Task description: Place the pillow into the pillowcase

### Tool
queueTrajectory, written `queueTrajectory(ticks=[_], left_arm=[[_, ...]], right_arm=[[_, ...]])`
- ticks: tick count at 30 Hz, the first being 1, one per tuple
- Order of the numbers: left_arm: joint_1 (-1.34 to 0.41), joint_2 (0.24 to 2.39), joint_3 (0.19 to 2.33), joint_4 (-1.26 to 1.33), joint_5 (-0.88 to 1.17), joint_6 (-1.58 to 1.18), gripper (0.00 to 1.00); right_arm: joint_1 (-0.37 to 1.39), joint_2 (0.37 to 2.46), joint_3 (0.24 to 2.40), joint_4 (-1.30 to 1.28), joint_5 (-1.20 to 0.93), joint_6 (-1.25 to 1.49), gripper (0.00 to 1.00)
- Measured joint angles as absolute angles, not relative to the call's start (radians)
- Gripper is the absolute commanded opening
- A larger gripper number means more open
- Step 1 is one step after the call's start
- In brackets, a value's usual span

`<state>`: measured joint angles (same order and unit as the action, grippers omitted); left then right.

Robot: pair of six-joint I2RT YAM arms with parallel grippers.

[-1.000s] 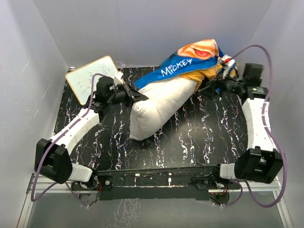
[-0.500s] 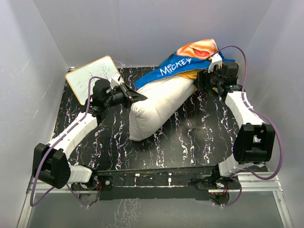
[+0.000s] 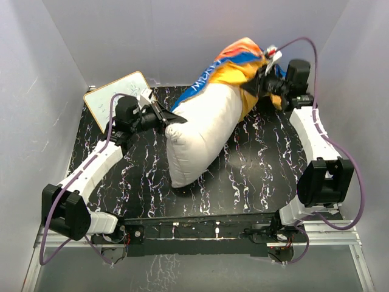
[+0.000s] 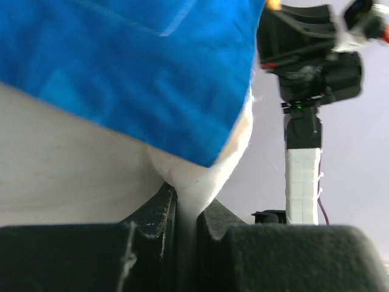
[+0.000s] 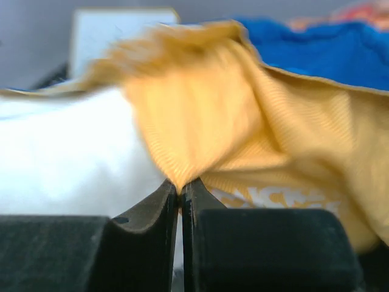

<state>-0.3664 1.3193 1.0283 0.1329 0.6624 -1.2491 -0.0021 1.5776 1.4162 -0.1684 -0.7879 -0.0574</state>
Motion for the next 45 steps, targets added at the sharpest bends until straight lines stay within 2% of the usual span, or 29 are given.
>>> queueTrajectory(ticks=[5,9,13,14,16,17,21,22,24,26,29,34,36,40,45], left_arm=[[-0.353,1.334,1.108,0.129,0.687,-1.238,0.0],[-0.358,1.334,1.095,0.148,0.73,-1.238,0.0],[-0.355,1.349,0.966,0.218,0.725,-1.24,0.0],[-0.355,1.359,0.931,0.231,0.717,-1.239,0.06],[-0.354,1.392,0.854,0.25,0.694,-1.239,0.29],[-0.352,1.407,0.828,0.252,0.684,-1.235,0.39],[-0.342,1.401,0.815,0.125,0.602,-1.128,0.78],[-0.342,1.387,0.825,0.076,0.575,-1.081,0.86],[-0.342,1.346,0.882,-0.068,0.472,-0.957,0.95],[-0.339,1.295,0.958,-0.166,0.375,-0.837,0.97],[-0.335,1.19,1.047,-0.23,0.287,-0.683,0.96],[-0.348,1.108,1.198,-0.281,0.295,-0.505,0.94],[-0.457,1.137,1.255,-0.303,0.238,-0.445,0.95],[-0.827,1.291,1.338,-0.374,0.033,-0.307,0.97],[-1.077,1.595,1.45,-0.489,-0.225,-0.189,0.97]], right_arm=[[0.076,1.563,1.7,-0.059,-0.968,0.135,0.08],[0.158,1.452,1.594,0.021,-1.034,0.196,0.1],[0.175,1.382,1.37,-0.098,-0.986,0.089,0.45],[0.175,1.399,1.341,-0.162,-0.963,0.046,0.56],[0.167,1.481,1.329,-0.341,-0.937,-0.07,0.95],[0.159,1.523,1.331,-0.425,-0.942,-0.118,0.98],[0.074,1.568,1.356,-0.673,-1.029,-0.313,0.98],[0.042,1.548,1.365,-0.709,-1.041,-0.346,0.98],[-0.016,1.473,1.361,-0.744,-1.035,-0.392,0.99],[-0.057,1.356,1.302,-0.7,-0.988,-0.403,0.98],[-0.081,1.201,1.192,-0.654,-0.913,-0.41,0.99],[-0.129,1.192,1.1,-0.622,-0.772,-0.431,0.92],[-0.141,1.242,1.061,-0.606,-0.704,-0.444,0.89],[-0.142,1.291,1.016,-0.586,-0.631,-0.449,0.8],[-0.132,1.354,1.03,-0.49,-0.607,-0.44,0.76]])
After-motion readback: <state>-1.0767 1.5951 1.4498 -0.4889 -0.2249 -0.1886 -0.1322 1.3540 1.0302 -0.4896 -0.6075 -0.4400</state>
